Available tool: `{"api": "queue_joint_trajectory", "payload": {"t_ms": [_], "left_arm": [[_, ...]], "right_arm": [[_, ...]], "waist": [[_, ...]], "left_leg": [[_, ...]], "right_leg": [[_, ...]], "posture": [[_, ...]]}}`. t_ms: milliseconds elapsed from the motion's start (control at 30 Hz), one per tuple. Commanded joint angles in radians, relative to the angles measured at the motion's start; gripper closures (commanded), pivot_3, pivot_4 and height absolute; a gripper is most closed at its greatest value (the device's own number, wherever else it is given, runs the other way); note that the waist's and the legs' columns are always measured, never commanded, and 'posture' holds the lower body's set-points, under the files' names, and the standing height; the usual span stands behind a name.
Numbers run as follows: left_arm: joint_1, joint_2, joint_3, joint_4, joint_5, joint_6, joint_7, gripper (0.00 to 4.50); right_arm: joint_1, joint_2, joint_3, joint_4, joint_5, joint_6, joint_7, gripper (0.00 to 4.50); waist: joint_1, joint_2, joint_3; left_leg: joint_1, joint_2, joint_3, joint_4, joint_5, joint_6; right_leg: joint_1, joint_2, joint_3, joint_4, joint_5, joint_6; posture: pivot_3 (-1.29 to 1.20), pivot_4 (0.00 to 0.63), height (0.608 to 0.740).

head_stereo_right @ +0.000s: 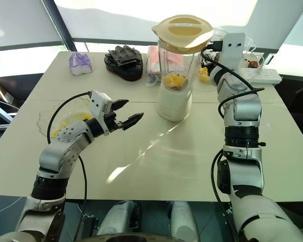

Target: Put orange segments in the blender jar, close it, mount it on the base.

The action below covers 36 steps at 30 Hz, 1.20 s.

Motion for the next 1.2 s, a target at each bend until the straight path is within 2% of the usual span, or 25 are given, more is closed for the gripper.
{"api": "queue_joint_trajectory", "payload": {"t_ms": [33, 533, 600, 633, 667, 700, 767, 800, 967, 1067, 1167, 1200], "left_arm": [[0.004, -0.002, -0.005, 0.006, 0.007, -0.041, -0.001, 0.02], [0.002, -0.011, -0.008, 0.072, 0.026, -0.108, -0.007, 0.02], [0.002, -0.011, -0.009, 0.068, 0.027, -0.106, -0.005, 0.00], [0.002, -0.011, -0.009, 0.065, 0.027, -0.104, -0.003, 0.00], [0.002, -0.011, -0.009, 0.061, 0.026, -0.100, -0.001, 0.00], [0.003, -0.011, -0.008, 0.057, 0.025, -0.097, 0.000, 0.00], [0.002, -0.011, -0.007, 0.051, 0.023, -0.091, 0.004, 0.00], [0.002, -0.011, -0.007, 0.049, 0.023, -0.089, 0.006, 0.00], [0.005, -0.007, 0.011, 0.024, 0.001, -0.064, 0.012, 0.00], [0.012, 0.006, 0.017, 0.008, -0.006, -0.071, -0.004, 0.00], [0.013, 0.015, 0.030, -0.010, -0.035, -0.050, -0.012, 0.00], [0.014, 0.025, 0.026, -0.015, -0.031, -0.040, -0.012, 0.00]], "right_arm": [[-0.005, -0.015, 0.015, 0.020, -0.020, 0.051, 0.000, 3.57], [0.009, 0.000, 0.018, 0.025, -0.014, 0.099, -0.004, 3.57], [0.015, -0.001, 0.016, 0.027, -0.017, 0.093, -0.007, 2.53], [0.017, -0.003, 0.016, 0.028, -0.023, 0.089, -0.012, 2.28], [0.021, -0.007, 0.015, 0.026, -0.031, 0.085, -0.018, 1.81], [0.025, -0.010, 0.012, 0.019, -0.035, 0.084, -0.024, 1.12], [0.041, -0.013, -0.001, -0.017, -0.035, 0.094, -0.034, 0.22], [0.051, -0.015, -0.005, -0.037, -0.032, 0.101, -0.035, 0.10], [0.167, -0.030, -0.025, -0.242, -0.029, 0.199, -0.048, 0.10], [0.332, -0.055, -0.026, -0.481, -0.012, 0.259, -0.013, 0.10], [0.521, -0.055, -0.106, -0.698, 0.062, 0.280, 0.053, 0.10], [0.618, -0.070, -0.127, -0.770, 0.094, 0.246, 0.117, 0.10]], "waist": [[0.001, 0.000, 0.000], [0.000, 0.000, 0.000], [0.000, -0.001, -0.001], [0.000, -0.001, -0.001], [0.000, 0.000, 0.000], [0.000, 0.000, 0.000], [-0.001, 0.001, 0.001], [-0.001, 0.001, 0.001], [0.002, 0.001, 0.000], [0.006, 0.001, 0.000], [0.007, 0.001, 0.000], [0.007, 0.001, 0.000]], "left_leg": [[0.000, 0.000, 0.000, 0.000, 0.000, 0.000], [0.001, 0.000, 0.000, 0.000, 0.000, 0.000], [0.001, 0.000, 0.000, 0.000, 0.000, 0.000], [0.001, 0.000, 0.000, 0.000, 0.000, 0.000], [0.001, 0.000, 0.000, 0.000, 0.000, 0.000], [0.000, 0.000, 0.000, 0.000, 0.000, 0.000], [-0.001, 0.000, 0.000, 0.000, 0.000, 0.000], [-0.002, 0.000, 0.001, 0.000, 0.000, 0.000], [-0.002, 0.000, 0.000, -0.002, 0.000, 0.000], [-0.002, 0.000, -0.002, -0.003, 0.000, 0.000], [-0.002, 0.000, -0.001, -0.003, 0.000, 0.000], [-0.002, 0.000, -0.002, -0.003, 0.000, 0.000]], "right_leg": [[0.000, 0.000, 0.000, 0.000, 0.000, 0.000], [0.001, 0.000, 0.000, -0.001, 0.000, 0.000], [0.001, 0.000, 0.000, -0.001, 0.000, 0.000], [0.001, 0.000, 0.000, -0.001, 0.000, 0.000], [0.001, 0.000, 0.000, -0.001, 0.000, 0.000], [0.001, 0.000, 0.000, -0.001, 0.000, 0.000], [-0.001, -0.001, 0.000, -0.001, 0.000, 0.000], [-0.001, -0.001, 0.000, -0.001, 0.000, 0.000], [-0.002, 0.000, 0.000, -0.001, 0.000, 0.000], [-0.001, 0.000, -0.001, -0.002, 0.000, 0.000], [-0.002, 0.000, -0.001, -0.003, 0.000, 0.000], [-0.001, 0.000, -0.001, -0.003, 0.000, 0.000]], "posture": [[0.00, 0.150, 0.740], [0.00, 0.150, 0.740], [0.00, 0.150, 0.740], [0.00, 0.150, 0.740], [0.00, 0.150, 0.740], [0.00, 0.150, 0.740], [0.00, 0.150, 0.740], [0.00, 0.150, 0.740], [0.00, 0.150, 0.740], [0.00, 0.150, 0.740], [0.00, 0.150, 0.740], [0.00, 0.150, 0.740]]}}
